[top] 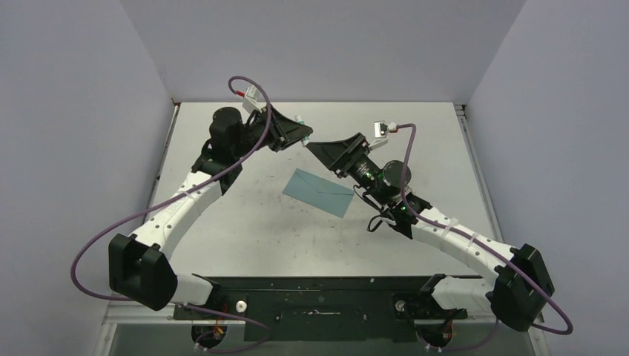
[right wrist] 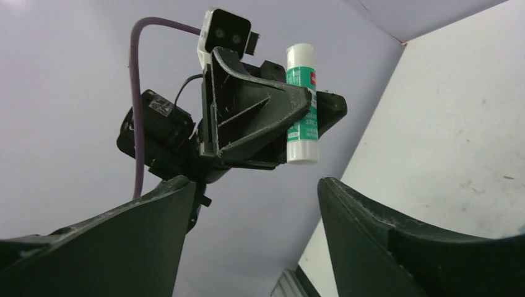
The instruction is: Place the letter into the envelope and seal it
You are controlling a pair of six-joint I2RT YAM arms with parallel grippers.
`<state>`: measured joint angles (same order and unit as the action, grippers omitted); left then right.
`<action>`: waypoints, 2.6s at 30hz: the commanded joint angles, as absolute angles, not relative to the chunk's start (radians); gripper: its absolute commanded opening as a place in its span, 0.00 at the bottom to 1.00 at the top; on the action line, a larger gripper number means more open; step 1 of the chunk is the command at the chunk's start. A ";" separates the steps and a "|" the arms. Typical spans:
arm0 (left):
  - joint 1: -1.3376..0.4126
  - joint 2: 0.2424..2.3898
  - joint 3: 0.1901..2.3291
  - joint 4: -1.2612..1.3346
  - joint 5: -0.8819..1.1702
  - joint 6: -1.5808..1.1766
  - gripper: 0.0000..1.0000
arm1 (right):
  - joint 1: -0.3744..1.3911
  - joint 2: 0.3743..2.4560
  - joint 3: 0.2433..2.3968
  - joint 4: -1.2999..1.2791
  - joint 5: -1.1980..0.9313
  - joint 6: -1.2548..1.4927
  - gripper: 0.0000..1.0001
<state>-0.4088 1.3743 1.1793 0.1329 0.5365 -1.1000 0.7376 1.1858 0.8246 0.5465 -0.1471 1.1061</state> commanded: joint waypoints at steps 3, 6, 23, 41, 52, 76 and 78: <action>-0.405 1.328 1.201 0.213 0.560 -1.122 0.00 | 0.746 1.252 0.824 0.797 -0.167 1.283 0.64; -0.405 1.328 1.200 0.220 0.561 -1.129 0.00 | 0.747 1.272 0.835 0.790 -0.167 1.291 0.60; -0.405 1.322 1.194 0.236 0.569 -1.192 0.00 | 0.726 1.339 0.861 0.806 -0.174 1.249 0.36; -0.405 1.316 1.182 0.245 0.569 -1.196 0.00 | 0.709 1.355 0.878 0.845 -0.201 1.226 0.34; -0.405 1.309 1.172 0.246 0.565 -1.201 0.00 | 0.707 1.377 0.951 0.719 -0.234 1.130 0.05; -0.379 1.313 1.179 0.078 0.489 -1.163 0.00 | 0.980 1.462 1.306 -0.104 0.565 0.097 0.41; -0.371 1.309 1.169 0.102 0.499 -1.150 0.00 | 0.949 1.372 1.248 -0.030 0.393 0.210 0.77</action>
<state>-0.3817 1.3533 1.1542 0.0055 0.4526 -1.1667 1.0153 1.4765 1.2861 0.0185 0.4667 0.0933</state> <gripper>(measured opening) 0.232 0.527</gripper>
